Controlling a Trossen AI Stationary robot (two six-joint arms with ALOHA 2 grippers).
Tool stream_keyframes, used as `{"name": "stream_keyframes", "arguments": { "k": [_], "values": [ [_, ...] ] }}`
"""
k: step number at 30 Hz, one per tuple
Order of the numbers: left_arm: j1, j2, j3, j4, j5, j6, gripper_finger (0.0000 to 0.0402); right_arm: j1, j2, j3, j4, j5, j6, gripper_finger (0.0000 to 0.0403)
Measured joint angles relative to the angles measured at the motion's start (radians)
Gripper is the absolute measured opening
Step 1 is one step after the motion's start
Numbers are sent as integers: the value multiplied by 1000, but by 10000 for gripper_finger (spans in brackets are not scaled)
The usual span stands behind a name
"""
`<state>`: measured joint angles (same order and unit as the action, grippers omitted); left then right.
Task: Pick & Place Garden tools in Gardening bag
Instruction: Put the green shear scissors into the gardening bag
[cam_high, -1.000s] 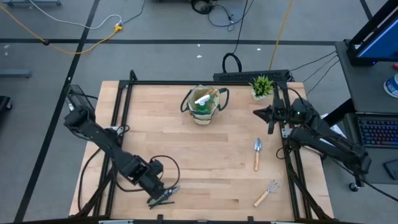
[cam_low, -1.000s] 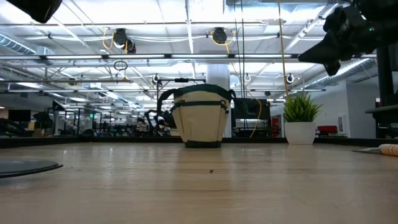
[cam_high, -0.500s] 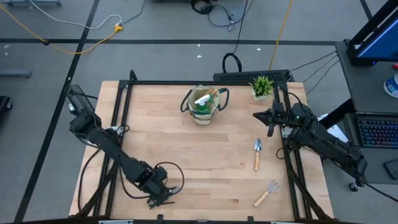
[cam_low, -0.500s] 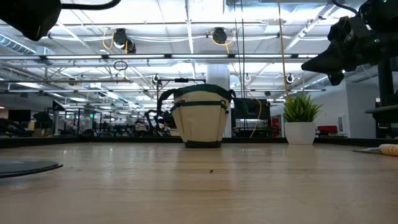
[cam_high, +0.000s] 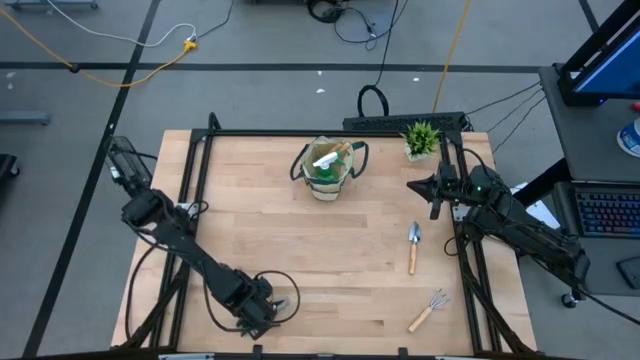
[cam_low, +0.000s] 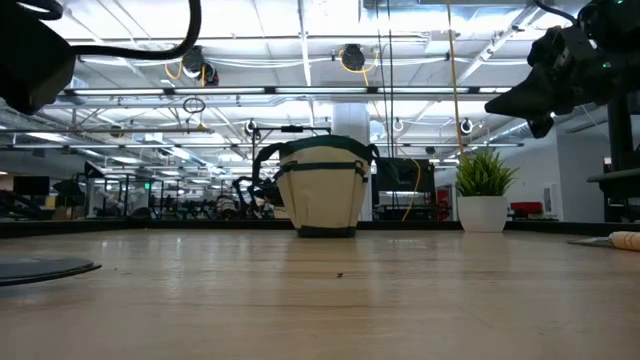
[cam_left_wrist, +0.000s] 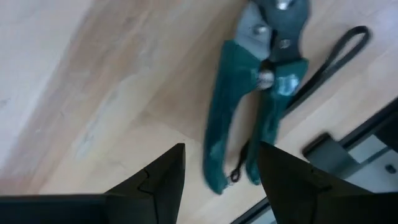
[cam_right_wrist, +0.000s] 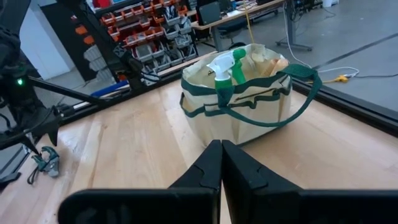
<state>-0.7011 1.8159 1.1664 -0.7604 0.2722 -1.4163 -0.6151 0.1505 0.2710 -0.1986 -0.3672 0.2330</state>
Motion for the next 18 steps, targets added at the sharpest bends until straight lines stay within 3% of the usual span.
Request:
{"name": "stream_keyframes", "arguments": {
  "k": [15,18],
  "values": [
    [-29,90,5,34,25,18,199,0,0,0,0,0,18,0],
    [-30,92,5,33,12,23,180,0,0,0,0,0,19,0]
  ]
}}
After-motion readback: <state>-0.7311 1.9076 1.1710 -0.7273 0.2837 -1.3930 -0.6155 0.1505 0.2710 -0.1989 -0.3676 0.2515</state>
